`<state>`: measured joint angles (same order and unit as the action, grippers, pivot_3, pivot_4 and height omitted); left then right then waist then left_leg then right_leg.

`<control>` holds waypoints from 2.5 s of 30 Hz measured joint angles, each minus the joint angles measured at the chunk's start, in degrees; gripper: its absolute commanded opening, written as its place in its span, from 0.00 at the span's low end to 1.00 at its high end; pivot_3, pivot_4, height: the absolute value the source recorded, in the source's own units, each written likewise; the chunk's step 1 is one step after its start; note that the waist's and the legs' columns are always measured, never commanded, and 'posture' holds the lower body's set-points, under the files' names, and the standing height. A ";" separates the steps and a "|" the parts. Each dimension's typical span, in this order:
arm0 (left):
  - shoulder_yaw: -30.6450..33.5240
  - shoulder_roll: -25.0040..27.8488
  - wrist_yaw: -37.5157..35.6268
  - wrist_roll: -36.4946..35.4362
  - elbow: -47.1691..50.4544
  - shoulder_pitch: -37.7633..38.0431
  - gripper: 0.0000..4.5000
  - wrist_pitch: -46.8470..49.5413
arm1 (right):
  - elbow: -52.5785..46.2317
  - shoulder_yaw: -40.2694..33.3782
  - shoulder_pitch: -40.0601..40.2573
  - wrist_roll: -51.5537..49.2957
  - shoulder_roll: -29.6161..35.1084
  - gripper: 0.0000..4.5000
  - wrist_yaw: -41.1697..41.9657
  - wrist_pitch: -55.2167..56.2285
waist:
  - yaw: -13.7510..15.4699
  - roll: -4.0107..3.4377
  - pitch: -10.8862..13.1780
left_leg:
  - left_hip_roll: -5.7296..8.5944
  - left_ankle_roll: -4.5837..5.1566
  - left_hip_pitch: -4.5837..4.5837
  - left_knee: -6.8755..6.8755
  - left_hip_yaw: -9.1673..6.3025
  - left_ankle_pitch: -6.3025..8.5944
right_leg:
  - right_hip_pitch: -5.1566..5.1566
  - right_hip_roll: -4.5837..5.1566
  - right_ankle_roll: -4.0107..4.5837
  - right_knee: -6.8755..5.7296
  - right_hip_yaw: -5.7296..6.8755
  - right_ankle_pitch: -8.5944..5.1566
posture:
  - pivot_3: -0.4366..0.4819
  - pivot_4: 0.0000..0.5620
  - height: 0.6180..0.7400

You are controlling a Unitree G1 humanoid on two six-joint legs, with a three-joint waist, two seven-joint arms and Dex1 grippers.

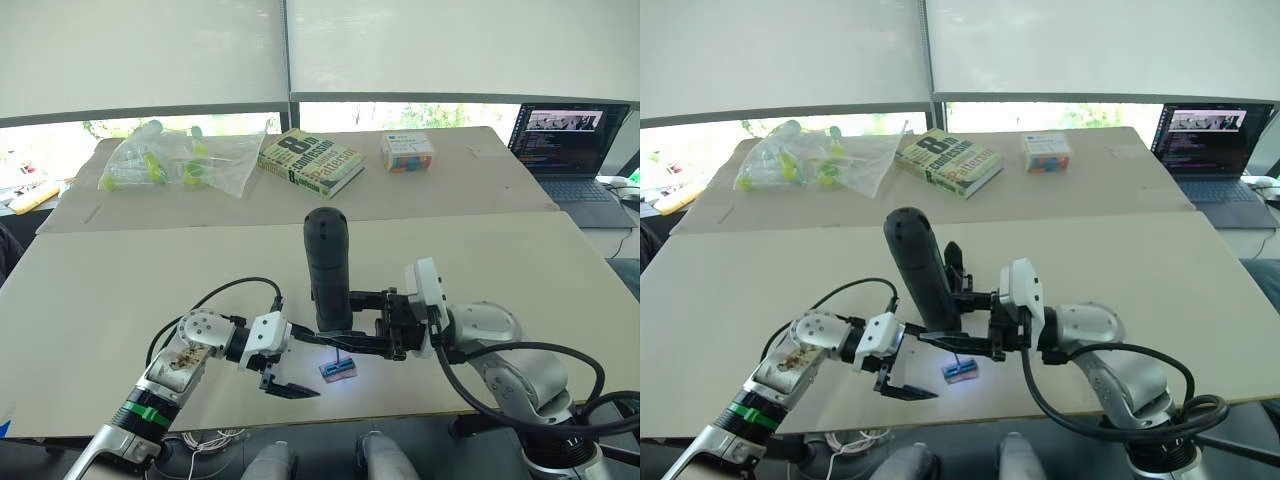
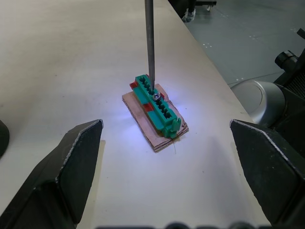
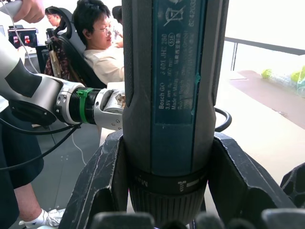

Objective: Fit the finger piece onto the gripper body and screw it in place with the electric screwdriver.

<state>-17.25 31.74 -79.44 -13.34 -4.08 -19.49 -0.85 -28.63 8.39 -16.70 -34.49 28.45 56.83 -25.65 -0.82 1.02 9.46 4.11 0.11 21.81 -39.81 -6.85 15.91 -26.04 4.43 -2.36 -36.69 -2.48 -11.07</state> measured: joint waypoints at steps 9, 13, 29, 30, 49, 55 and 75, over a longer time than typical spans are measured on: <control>0.00 -0.46 0.19 -0.01 -0.49 -0.57 1.00 0.59 | 0.11 0.05 0.06 0.03 -0.01 0.42 0.07 0.17 | 0.00 0.00 0.00 | 0.00 0.00 0.00 0.00 0.00 0.00 | 0.00 0.00 0.00 0.00 0.00 0.00 | 0.48 0.27 1.00; 0.00 -0.46 0.16 -0.01 -0.66 -0.81 1.00 0.56 | 0.23 0.18 0.14 0.12 -0.09 0.42 0.08 0.17 | 0.00 0.00 0.00 | 0.00 0.00 0.00 0.00 0.00 0.00 | 0.00 0.00 0.00 0.00 0.00 0.00 | 0.48 0.27 1.00; 0.00 -0.48 0.16 0.00 -0.81 -0.91 1.00 0.53 | 0.53 0.22 0.93 0.61 -0.52 0.42 -0.03 0.18 | 0.01 0.00 0.00 | 0.00 0.00 0.00 0.00 0.00 0.00 | 0.00 0.00 0.00 0.00 0.00 0.00 | 0.48 0.27 1.00; 0.00 -0.48 0.16 0.00 -0.81 -0.92 1.00 0.53 | 0.53 0.22 0.93 0.63 -0.55 0.42 -0.04 0.18 | 0.01 0.00 0.00 | 0.00 0.00 0.00 0.00 0.00 0.00 | 0.00 0.00 0.00 0.00 0.00 0.00 | 0.48 0.27 1.00; -0.01 -0.59 0.97 -0.04 -0.57 -1.64 1.00 1.12 | 0.78 0.96 0.81 1.14 -0.76 0.42 -0.71 0.11 | 0.01 0.00 0.00 | 0.00 0.00 -0.01 0.00 0.00 0.00 | 0.01 0.00 0.00 -0.01 0.00 0.00 | 0.48 0.27 1.00; 1.94 0.66 2.92 -2.20 3.02 0.53 1.00 5.54 | -2.99 -1.60 -2.59 -3.97 -0.81 0.42 -4.96 -3.51 | -0.17 0.00 0.00 | -0.04 0.00 -0.01 0.02 -0.01 0.00 | -0.02 -0.02 0.00 -0.01 -0.01 0.00 | 0.48 0.27 1.00; 7.92 -15.15 38.55 0.10 5.92 4.54 1.00 22.45 | -4.59 -8.93 -7.23 -14.05 6.90 0.42 -9.02 -9.86 | 0.53 0.03 0.01 | -0.01 0.00 -0.05 0.00 0.00 0.00 | 0.09 0.02 0.00 0.02 0.00 0.00 | 0.48 0.27 1.00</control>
<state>-9.33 16.59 -40.89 -13.24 1.84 -14.95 21.60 -33.21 -0.54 -23.93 -48.54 35.35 47.81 -35.51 -0.29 1.04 9.46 4.10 0.11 21.76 -39.81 -6.85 15.91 -25.96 4.45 -2.36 -36.67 -2.49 -11.06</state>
